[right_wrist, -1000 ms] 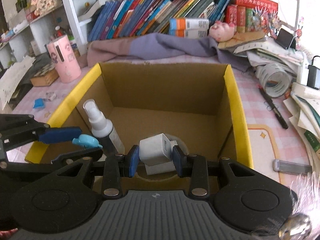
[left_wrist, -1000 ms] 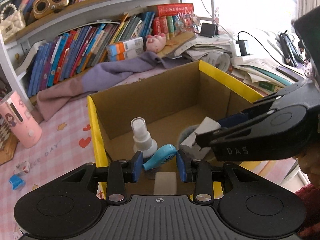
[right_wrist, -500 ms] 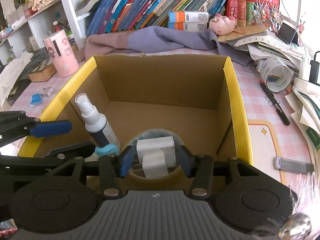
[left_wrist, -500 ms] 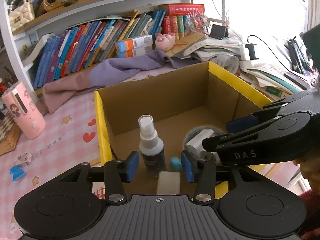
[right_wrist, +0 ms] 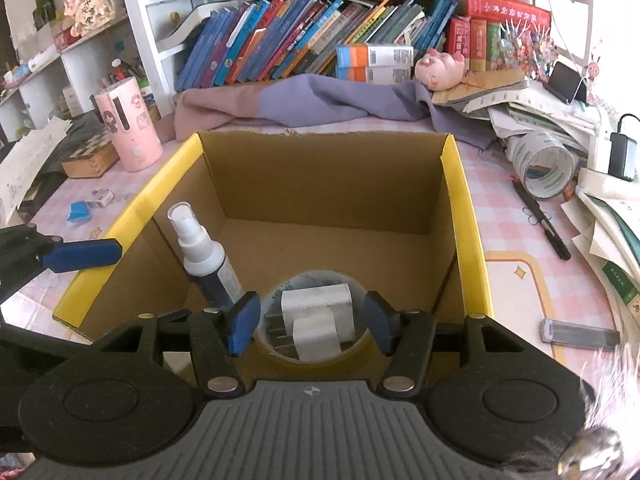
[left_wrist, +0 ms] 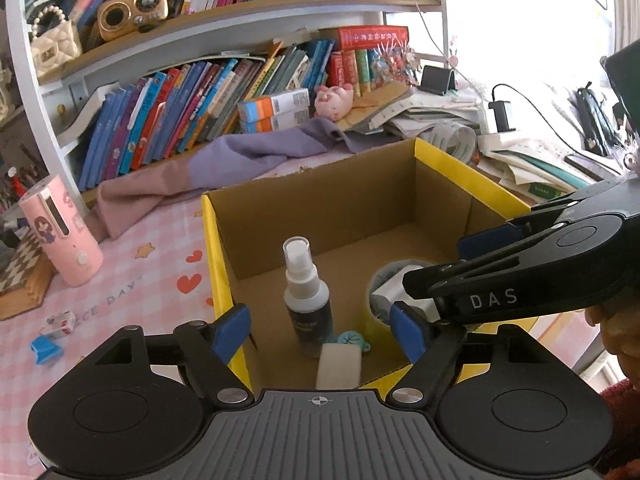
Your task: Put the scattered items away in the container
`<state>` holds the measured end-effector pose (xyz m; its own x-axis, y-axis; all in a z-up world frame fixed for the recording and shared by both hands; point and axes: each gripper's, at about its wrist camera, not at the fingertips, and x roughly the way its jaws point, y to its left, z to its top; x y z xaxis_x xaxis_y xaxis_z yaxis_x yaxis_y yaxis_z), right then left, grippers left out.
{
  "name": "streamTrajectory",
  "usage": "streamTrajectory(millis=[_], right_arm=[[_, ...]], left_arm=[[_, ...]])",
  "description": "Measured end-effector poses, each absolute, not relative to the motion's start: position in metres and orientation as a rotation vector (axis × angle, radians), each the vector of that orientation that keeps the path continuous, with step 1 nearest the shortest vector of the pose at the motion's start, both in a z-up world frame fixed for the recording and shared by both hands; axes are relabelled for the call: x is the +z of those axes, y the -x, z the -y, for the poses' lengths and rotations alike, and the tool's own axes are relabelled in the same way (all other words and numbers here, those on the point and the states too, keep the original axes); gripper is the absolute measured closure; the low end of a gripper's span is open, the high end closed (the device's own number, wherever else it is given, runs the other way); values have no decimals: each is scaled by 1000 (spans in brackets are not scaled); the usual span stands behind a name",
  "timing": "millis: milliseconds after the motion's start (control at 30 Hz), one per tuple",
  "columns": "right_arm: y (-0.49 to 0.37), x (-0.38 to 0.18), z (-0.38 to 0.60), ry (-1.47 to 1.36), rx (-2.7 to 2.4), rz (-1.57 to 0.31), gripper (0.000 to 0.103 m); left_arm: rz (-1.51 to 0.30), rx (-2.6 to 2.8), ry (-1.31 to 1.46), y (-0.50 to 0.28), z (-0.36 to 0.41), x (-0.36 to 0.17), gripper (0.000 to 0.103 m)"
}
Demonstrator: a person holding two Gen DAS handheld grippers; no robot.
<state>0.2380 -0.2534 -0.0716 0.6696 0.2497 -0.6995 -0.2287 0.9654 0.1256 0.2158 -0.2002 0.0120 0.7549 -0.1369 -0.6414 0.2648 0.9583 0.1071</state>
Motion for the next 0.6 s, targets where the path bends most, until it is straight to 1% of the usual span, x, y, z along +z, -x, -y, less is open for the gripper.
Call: streamTrajectory(millis=[67,200,267,333,400,600], right_arm=[[-234,-70,254,-31,260,-780,47],[-228,-64,254,-34,235,-746,46],[-224,-62,252,-28,216,-732,46],[-220,-59,250,-23,196,-715,44],[-214,-56,248,-20,177,-695,40],[-197,-50,241,-25,130,-665,39]], left_arm=[[-670,-222,-193,-212,200,13,24],[-626,-226,-187,-202,197,16,19],[-596,-207,-182,-197,195,19,13],[-562,-189,-166,-191,189,23,11],[-533,-171,-137,-187,181,26,9],[-502,-160,-99,-174,166,30,7]])
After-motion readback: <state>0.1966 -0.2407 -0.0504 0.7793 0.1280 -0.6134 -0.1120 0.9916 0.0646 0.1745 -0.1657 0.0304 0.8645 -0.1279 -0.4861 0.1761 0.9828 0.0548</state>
